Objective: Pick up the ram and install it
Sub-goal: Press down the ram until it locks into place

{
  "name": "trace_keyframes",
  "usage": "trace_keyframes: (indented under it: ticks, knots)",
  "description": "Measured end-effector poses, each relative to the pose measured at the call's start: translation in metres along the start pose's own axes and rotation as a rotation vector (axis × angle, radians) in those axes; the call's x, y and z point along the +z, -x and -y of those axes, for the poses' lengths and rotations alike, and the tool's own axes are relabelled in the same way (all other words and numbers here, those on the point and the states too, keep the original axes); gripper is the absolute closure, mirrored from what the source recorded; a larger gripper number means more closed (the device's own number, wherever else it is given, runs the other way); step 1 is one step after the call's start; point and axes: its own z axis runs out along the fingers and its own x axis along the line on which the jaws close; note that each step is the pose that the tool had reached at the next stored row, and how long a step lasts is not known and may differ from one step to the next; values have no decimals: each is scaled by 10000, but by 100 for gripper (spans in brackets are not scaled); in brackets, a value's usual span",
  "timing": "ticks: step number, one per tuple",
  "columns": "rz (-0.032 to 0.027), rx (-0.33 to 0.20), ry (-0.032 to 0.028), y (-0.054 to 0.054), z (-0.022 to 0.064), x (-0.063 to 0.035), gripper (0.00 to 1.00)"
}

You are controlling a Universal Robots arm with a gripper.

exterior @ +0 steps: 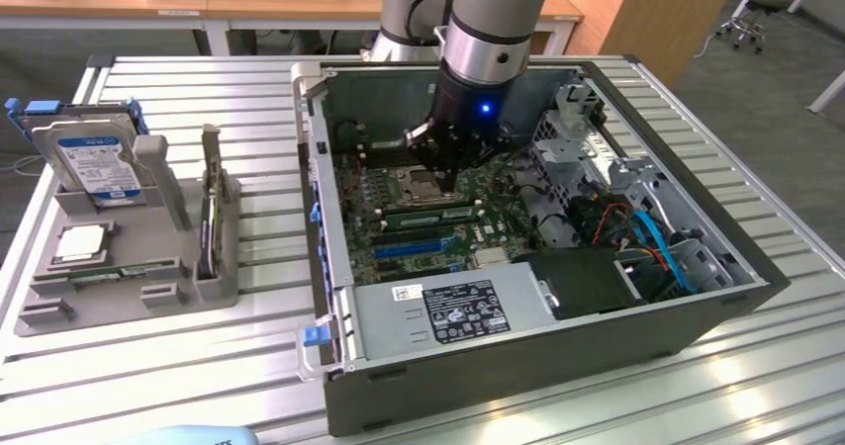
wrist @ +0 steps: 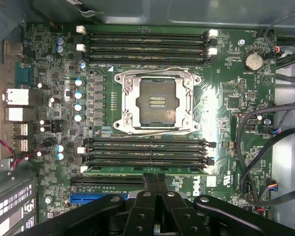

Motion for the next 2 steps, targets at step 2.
trace_keyframes:
  ticks: [2]
  knots:
    - [0, -1, -1, 0, 0, 0, 90]
